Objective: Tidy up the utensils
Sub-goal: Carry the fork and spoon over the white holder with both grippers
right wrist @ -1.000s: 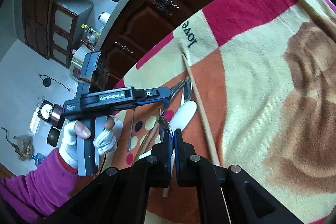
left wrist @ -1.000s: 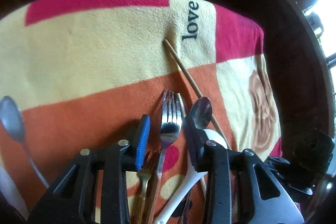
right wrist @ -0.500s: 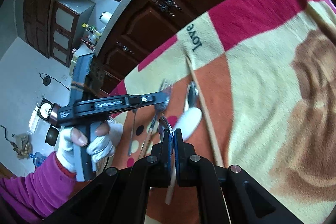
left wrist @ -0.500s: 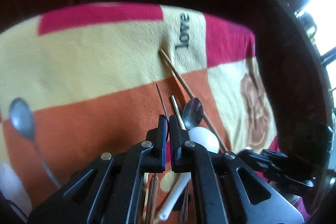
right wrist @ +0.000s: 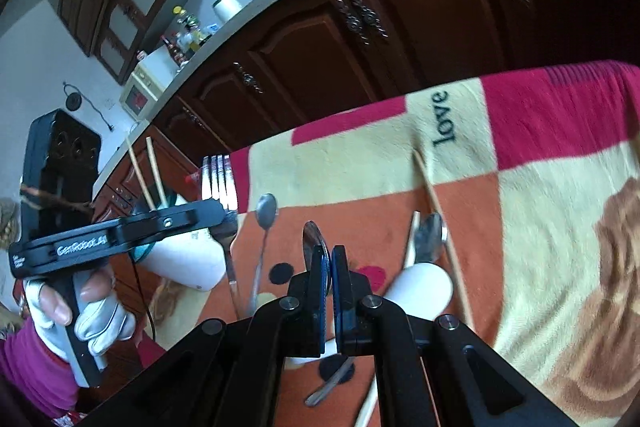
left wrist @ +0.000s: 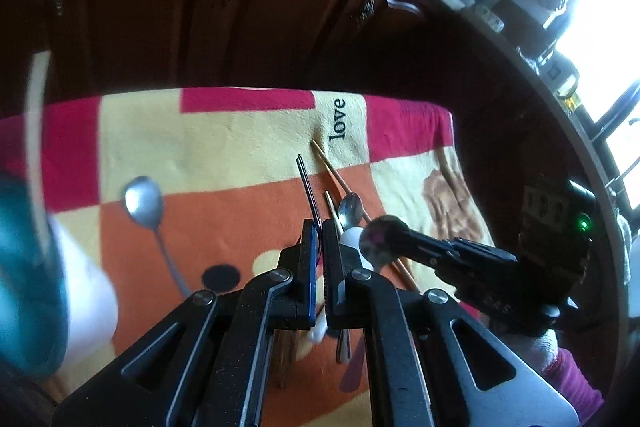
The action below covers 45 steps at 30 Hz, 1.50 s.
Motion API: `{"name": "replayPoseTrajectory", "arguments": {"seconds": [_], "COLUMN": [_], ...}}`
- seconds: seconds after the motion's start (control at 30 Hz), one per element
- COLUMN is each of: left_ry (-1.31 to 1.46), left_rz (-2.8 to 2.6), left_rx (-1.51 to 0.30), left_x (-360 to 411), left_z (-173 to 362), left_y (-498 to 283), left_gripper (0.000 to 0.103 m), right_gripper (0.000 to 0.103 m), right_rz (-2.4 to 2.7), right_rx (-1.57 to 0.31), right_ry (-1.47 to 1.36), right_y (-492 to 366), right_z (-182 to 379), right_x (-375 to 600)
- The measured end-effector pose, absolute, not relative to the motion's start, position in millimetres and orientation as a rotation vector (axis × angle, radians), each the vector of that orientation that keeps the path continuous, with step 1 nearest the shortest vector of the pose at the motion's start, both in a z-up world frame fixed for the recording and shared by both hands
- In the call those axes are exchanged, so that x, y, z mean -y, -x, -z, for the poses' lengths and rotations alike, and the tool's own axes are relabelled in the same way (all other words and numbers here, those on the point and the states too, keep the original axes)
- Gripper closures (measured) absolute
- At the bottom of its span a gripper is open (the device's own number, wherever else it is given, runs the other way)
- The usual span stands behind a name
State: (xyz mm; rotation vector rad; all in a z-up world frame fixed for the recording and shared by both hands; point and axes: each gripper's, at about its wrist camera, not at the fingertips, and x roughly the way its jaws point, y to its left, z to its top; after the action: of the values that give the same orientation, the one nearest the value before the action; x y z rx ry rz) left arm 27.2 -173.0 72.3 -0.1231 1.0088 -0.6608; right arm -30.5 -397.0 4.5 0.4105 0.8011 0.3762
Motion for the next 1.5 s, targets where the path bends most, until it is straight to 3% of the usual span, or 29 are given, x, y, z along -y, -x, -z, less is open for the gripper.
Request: {"name": "replayPoseTrajectory", "arguments": {"seconds": [0.4,0.8,1.13,1.5], "left_ry": [0.170,0.199,0.221,0.241], "left_rz": [0.648,0.509,0.343,0.302], "left_rx": [-0.888,-0.700,-0.644,-0.669], "left_x": [105,12,-38,-42], "left_z": [-135,-219,-198,-149], "left_y": [31,19,-10,-20], "left_gripper": [0.102,0.102,0.102,0.102], "right_gripper": [0.101,0.101,0.101,0.101], "right_rz": [-0.437,-0.506,-0.421,-0.345], "right_rx": [-0.730,-0.559,-0.427,-0.377], "right_ry": [-0.319,-0.232,-0.091,0.133], "right_y": [40,17,-25,-56], "right_z": [-58,-135,-156,-109], "right_x": [351,250,163,110]}}
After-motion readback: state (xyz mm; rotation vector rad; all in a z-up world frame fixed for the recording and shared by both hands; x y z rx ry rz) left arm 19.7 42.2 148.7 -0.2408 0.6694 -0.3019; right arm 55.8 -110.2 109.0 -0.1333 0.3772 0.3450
